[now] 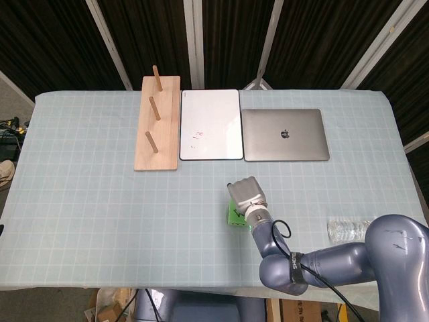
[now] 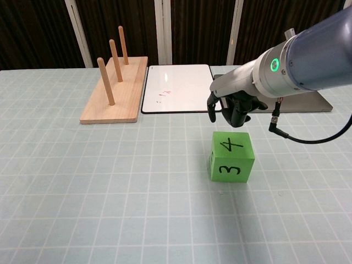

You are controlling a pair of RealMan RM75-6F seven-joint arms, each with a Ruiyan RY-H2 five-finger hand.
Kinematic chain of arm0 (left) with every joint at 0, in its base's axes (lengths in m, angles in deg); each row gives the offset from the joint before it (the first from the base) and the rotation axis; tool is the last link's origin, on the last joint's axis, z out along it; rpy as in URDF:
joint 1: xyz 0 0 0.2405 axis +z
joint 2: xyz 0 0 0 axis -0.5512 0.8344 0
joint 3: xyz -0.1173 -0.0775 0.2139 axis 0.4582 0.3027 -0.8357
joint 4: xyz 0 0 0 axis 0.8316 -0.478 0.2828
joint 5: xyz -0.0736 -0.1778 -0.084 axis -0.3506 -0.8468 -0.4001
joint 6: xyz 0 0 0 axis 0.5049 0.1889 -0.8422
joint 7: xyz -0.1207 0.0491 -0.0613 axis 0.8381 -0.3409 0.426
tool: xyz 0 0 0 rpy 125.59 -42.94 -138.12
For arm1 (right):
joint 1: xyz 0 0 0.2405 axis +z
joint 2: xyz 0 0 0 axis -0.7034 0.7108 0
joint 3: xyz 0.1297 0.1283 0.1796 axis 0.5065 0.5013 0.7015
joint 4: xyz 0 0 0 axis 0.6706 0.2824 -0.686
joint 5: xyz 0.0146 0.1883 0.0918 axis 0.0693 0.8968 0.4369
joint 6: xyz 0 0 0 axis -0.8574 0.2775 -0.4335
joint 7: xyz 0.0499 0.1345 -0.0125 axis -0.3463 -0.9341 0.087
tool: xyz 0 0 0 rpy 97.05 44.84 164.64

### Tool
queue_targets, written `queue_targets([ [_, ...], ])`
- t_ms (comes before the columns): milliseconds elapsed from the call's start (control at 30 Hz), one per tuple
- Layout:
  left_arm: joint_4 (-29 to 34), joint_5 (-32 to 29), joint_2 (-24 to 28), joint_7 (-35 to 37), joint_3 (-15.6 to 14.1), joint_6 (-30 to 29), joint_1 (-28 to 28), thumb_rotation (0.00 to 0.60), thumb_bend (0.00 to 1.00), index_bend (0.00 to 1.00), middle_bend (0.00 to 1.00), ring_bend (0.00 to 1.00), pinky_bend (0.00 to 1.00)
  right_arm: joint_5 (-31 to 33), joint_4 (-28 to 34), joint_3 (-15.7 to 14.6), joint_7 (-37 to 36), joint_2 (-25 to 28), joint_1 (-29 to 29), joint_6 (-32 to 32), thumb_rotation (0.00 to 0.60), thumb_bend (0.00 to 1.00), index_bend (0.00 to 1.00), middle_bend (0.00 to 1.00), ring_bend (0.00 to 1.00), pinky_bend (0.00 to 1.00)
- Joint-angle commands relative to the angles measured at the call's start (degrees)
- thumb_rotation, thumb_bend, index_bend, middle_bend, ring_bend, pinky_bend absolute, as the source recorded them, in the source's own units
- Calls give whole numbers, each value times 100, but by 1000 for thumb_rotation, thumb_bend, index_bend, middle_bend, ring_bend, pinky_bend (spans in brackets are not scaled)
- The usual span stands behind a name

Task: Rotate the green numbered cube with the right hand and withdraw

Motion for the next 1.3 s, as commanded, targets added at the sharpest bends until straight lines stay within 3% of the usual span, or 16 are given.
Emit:
queue_targets([
  [33, -8, 5, 9, 22, 0, -3, 5, 600, 307, 112, 0, 0, 0, 87, 10, 8, 65, 23, 22, -22, 600, 844, 285, 839, 872, 763],
  [300, -29, -5, 13, 42, 8, 24, -8, 600, 307, 112, 0, 0, 0, 339, 95, -2, 175, 204, 1, -10, 600, 844, 295, 839, 872, 762],
  [600, -8, -7, -11, -37, 0, 12, -10, 600, 307, 112, 0, 0, 0, 247, 484, -178, 64, 779, -274, -164, 600, 845, 295, 839, 872, 763],
  [867, 26, 17, -34, -112, -14, -46, 11, 600, 307, 112, 0, 0, 0, -157, 842, -381, -185, 1278, -584, -479, 600, 845, 295, 840, 872, 763],
  [1300, 25, 34, -19, -71, -6, -104, 44, 600, 307, 112, 0, 0, 0, -705, 1050, -708, -469, 1412, -829, -698, 600, 846, 295, 839, 872, 763],
])
